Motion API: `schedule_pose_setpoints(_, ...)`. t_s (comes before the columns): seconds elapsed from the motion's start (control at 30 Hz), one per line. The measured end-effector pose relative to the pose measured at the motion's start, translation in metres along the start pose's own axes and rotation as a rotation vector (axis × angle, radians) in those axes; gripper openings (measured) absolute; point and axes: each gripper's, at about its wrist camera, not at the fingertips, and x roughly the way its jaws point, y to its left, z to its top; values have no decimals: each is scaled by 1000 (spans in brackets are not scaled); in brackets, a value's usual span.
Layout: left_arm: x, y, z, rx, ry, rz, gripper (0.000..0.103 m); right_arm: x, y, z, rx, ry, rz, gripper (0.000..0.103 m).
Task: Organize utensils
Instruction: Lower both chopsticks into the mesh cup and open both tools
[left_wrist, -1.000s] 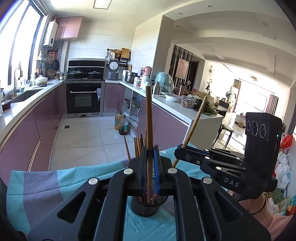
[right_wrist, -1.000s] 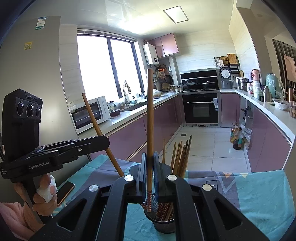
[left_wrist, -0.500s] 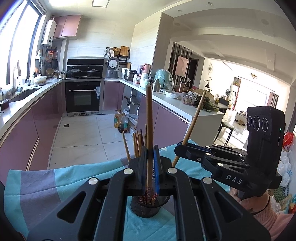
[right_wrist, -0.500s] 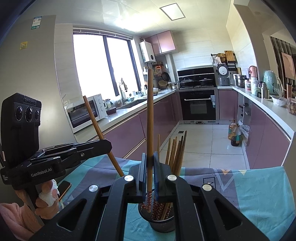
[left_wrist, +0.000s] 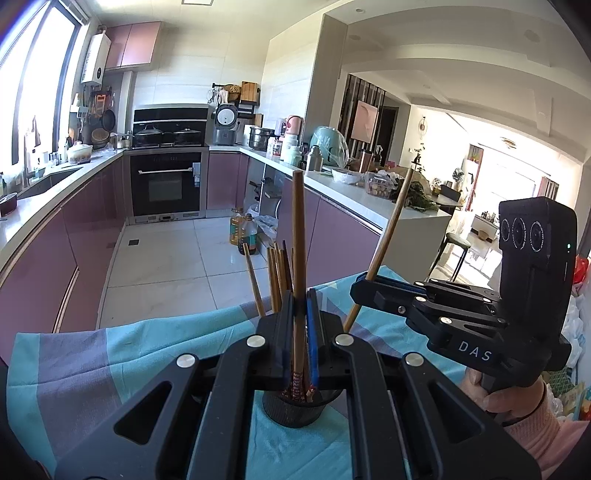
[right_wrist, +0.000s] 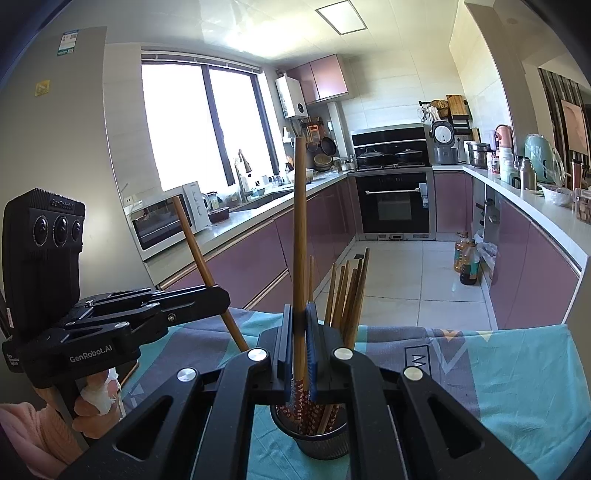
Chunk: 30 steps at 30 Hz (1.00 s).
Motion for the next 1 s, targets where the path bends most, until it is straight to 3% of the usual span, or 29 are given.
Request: schedule_pose_setpoints(1.0, 34, 11, 4, 14, 106, 19, 7, 21, -8, -20, 30, 76, -2, 6)
